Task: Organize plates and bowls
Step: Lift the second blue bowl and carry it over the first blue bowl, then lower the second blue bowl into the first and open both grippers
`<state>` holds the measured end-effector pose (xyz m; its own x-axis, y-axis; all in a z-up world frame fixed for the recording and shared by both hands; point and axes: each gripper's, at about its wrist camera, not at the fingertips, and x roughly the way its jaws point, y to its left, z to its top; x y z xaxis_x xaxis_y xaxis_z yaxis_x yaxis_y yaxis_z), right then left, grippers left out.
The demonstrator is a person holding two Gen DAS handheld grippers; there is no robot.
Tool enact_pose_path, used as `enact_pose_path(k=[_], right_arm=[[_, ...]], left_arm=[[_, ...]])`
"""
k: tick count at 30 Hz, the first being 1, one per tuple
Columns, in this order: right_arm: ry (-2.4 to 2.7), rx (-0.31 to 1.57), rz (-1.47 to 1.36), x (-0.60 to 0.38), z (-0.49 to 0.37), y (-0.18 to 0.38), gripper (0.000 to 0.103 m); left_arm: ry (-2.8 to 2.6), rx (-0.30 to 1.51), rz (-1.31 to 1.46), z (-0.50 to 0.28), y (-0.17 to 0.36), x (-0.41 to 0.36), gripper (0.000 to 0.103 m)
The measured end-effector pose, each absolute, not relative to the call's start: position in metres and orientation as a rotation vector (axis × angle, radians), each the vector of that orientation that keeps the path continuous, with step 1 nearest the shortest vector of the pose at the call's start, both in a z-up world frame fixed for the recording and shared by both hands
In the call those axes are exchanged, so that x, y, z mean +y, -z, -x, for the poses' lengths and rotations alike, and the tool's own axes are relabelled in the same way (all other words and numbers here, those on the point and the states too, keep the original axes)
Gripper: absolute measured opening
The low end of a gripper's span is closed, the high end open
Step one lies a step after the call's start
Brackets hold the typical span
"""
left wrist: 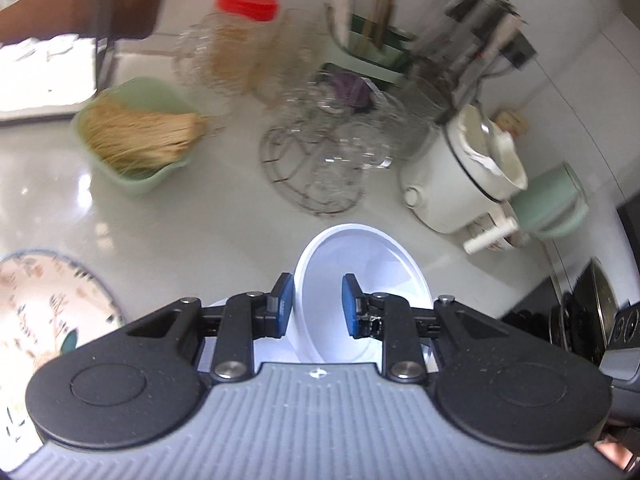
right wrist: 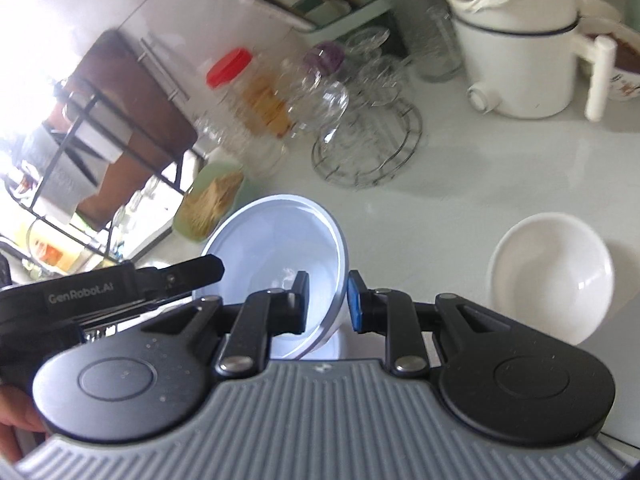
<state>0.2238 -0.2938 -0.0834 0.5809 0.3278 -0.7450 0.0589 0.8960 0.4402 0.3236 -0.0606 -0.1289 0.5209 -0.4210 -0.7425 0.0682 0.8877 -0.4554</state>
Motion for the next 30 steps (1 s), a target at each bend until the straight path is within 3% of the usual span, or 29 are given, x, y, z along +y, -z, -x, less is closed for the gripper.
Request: enact_pose_path(k=[11, 30], right_arm=[[-0.259, 1.015, -0.289, -0.251, -0.233, 0.096, 0.024], [-0.289, 1.103, -0.28, -0.247, -0.236, 0.131, 0.024]], left_arm=[[0.217, 1.026, 0.378, -0.318, 0.143, -0.028, 0.029], [0.165, 1.138, 0.317, -0.32, 0.178, -0.032, 0.029]])
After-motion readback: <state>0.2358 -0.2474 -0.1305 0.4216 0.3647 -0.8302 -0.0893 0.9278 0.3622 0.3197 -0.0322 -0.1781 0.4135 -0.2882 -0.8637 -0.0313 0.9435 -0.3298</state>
